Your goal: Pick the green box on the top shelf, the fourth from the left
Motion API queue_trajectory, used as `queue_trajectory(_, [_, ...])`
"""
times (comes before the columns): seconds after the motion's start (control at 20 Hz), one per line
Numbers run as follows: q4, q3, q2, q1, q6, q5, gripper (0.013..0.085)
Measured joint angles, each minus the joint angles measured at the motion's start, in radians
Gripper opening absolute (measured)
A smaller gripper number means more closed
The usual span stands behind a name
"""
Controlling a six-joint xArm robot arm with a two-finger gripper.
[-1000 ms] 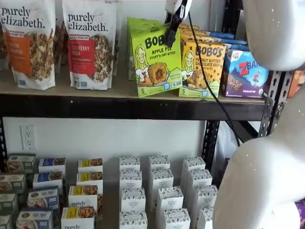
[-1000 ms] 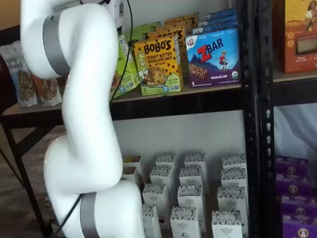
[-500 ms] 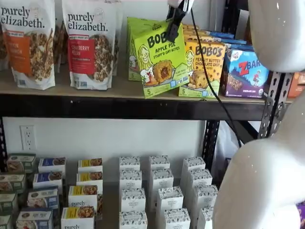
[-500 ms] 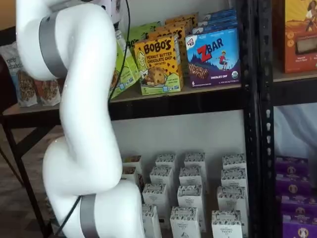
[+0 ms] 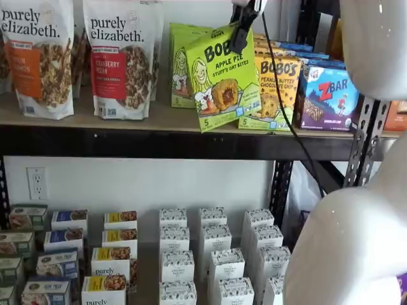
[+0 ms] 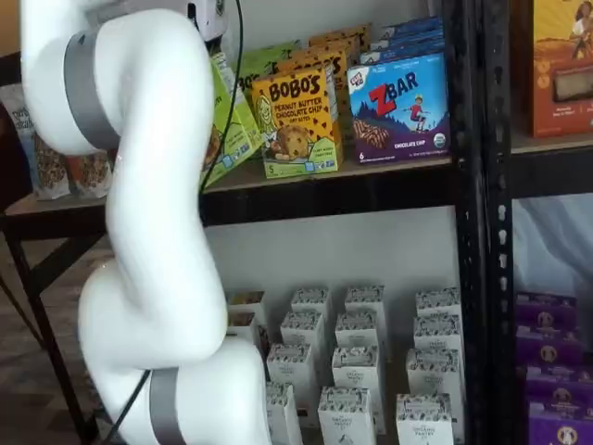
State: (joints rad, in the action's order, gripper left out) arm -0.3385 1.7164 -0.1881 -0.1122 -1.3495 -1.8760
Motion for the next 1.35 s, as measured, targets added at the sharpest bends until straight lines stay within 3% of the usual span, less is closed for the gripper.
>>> queue_trajectory(1.35, [0.015,-0.119,-0.112,0.079,-0.082,-0.031,0.0210])
